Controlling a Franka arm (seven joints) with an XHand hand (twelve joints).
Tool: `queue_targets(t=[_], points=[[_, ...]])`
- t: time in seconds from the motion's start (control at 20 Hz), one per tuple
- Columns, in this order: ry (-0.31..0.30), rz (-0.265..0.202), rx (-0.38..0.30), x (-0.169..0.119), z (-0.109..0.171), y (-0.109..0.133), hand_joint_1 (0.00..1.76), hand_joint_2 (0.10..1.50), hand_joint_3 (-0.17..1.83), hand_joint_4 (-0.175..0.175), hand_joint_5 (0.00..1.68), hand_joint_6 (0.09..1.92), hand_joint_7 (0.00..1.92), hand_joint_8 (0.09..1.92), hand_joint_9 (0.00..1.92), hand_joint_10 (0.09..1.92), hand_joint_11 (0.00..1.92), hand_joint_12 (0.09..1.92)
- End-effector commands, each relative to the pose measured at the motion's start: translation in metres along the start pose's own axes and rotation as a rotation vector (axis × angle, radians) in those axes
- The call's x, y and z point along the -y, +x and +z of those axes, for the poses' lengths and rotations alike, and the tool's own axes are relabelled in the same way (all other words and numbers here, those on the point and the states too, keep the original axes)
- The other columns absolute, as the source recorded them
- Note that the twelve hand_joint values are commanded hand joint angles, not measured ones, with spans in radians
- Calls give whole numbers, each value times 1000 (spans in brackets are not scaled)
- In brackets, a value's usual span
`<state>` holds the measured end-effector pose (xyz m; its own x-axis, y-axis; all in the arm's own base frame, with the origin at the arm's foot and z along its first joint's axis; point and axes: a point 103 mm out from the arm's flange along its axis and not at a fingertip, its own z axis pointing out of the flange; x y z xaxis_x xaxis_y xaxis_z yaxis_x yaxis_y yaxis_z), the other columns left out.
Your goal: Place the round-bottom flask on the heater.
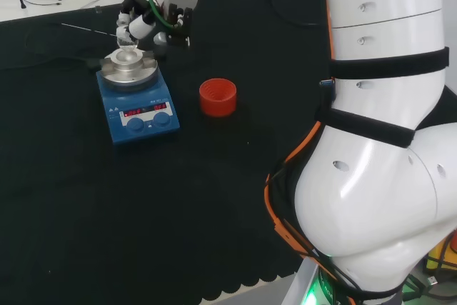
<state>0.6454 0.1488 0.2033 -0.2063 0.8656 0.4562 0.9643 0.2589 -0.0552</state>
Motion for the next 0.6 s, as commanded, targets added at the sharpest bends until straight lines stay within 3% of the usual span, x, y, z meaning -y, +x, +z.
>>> queue_targets(t=[0.05, 0.6], points=[[12, -7, 5, -2, 6, 4, 1128, 627, 901, -23, 1101, 1091, 514, 575, 708, 531, 339, 1312], [25, -6, 16, -6, 17, 7, 1129, 626, 903, -24, 1102, 1091, 514, 576, 707, 531, 339, 1312]])
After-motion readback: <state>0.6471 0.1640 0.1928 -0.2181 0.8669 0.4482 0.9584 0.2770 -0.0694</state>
